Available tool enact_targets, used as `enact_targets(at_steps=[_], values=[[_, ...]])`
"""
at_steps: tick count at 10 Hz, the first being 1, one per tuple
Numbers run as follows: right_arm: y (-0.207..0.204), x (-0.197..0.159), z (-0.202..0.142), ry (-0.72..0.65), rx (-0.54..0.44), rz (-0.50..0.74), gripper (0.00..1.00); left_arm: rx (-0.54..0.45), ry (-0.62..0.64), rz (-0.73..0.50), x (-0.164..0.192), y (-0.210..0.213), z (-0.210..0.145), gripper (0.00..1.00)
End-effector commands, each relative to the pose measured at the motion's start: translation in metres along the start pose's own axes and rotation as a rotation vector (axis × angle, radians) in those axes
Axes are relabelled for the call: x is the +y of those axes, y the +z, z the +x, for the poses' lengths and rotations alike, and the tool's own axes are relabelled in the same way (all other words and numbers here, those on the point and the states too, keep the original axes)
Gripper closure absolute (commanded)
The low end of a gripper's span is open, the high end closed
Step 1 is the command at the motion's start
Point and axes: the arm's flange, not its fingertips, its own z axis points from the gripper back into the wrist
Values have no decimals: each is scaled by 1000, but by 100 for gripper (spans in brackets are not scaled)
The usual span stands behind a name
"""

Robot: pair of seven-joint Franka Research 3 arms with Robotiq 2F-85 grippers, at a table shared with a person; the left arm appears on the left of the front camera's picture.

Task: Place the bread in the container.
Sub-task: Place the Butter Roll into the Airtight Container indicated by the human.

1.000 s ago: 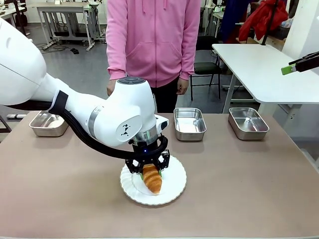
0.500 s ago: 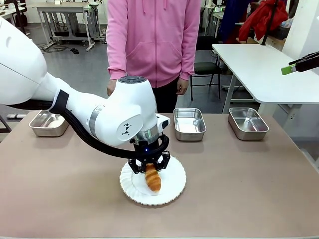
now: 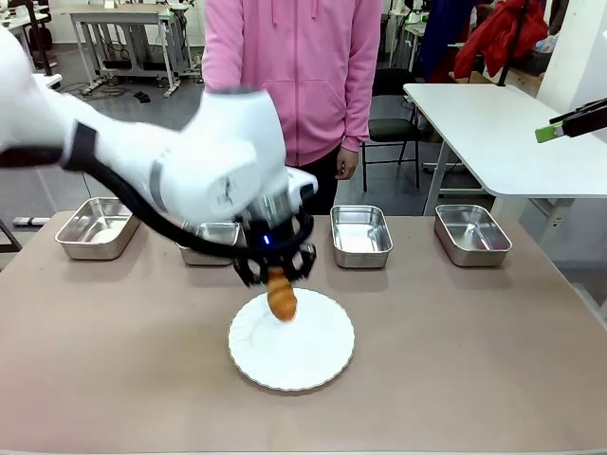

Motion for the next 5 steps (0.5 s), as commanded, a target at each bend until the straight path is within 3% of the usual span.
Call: enact_targets(at_steps=[1, 3, 5], values=[[-1, 1, 0, 1, -5, 4, 0, 68, -67, -5, 28, 50, 38, 77], [-1, 1, 0, 1, -5, 4, 0, 95, -154, -19, 63, 89, 79, 77], [-1, 1, 0, 1, -5, 4, 0, 101, -250, 7, 99, 98, 125, 77]])
